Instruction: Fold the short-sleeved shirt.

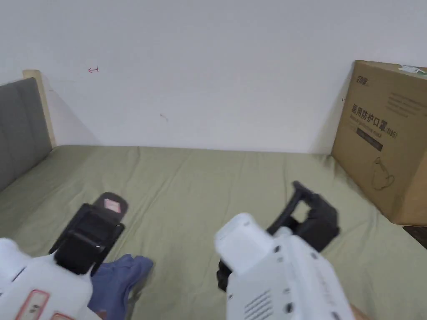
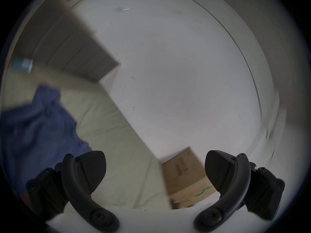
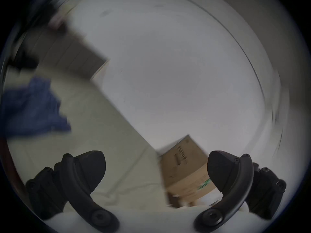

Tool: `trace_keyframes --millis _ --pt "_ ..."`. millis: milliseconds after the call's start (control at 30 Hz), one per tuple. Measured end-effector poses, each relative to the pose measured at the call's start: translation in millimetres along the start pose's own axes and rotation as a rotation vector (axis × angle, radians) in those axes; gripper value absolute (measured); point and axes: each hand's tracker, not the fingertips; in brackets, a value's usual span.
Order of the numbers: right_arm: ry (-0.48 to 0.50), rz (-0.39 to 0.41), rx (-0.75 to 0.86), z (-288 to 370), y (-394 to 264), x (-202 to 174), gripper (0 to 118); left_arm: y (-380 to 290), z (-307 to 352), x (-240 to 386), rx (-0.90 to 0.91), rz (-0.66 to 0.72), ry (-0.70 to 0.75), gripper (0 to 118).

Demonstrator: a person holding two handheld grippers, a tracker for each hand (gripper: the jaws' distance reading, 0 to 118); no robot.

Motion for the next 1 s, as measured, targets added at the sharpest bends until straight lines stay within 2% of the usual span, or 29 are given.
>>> trace_keyframes --millis 67,100,167,200,267,367,467,533,600,633,700,733,867,1000 --pt "0.048 0.216 -0.016 -3 2 -24 118 -2 1 -22 0.012 0.160 0.057 117" --pt "0.092 0.219 -0.016 -4 -1 -34 118 -2 1 -34 -0.008 0.191 0.096 117" --pt "0.172 0.147 -0.035 -6 -3 -42 118 -5 0 -44 -0.057 0.192 0.169 117" --pt "0.220 0.078 -0.059 -8 -7 -41 118 -5 -1 -44 -0.072 0.141 0.175 117" --pt "0.233 -0.034 -0.060 -12 -9 -32 118 0 -3 -31 -0.058 0.008 0.166 117" --pt "0.173 -0.289 -0.083 -17 -13 2 118 4 -5 7 -0.020 -0.162 0.069 117" --pt "0.125 -0.686 -0.061 -21 -26 47 118 1 -7 47 -0.029 -0.432 0.001 117" --pt "0.126 -1.017 -0.066 -22 -51 64 118 -13 -5 68 -0.051 -0.698 -0.003 117" --pt "0.135 -1.251 -0.131 -21 -78 65 118 -33 -6 79 -0.087 -0.910 0.042 117" --pt "0.141 -1.303 -0.209 -22 -88 62 118 -43 -4 82 -0.114 -0.996 0.058 117" --pt "0.164 -1.322 -0.324 -29 -104 57 118 -57 -4 79 -0.155 -1.030 0.037 117" --pt "0.154 -1.290 -0.326 -29 -108 52 118 -63 -5 78 -0.188 -1.054 0.027 117" --pt "0.055 -1.137 -0.259 -15 -101 48 118 -71 -10 80 -0.209 -1.149 0.047 117" --pt "0.046 -1.114 -0.191 -8 -89 58 118 -67 -13 88 -0.198 -1.171 0.092 117"
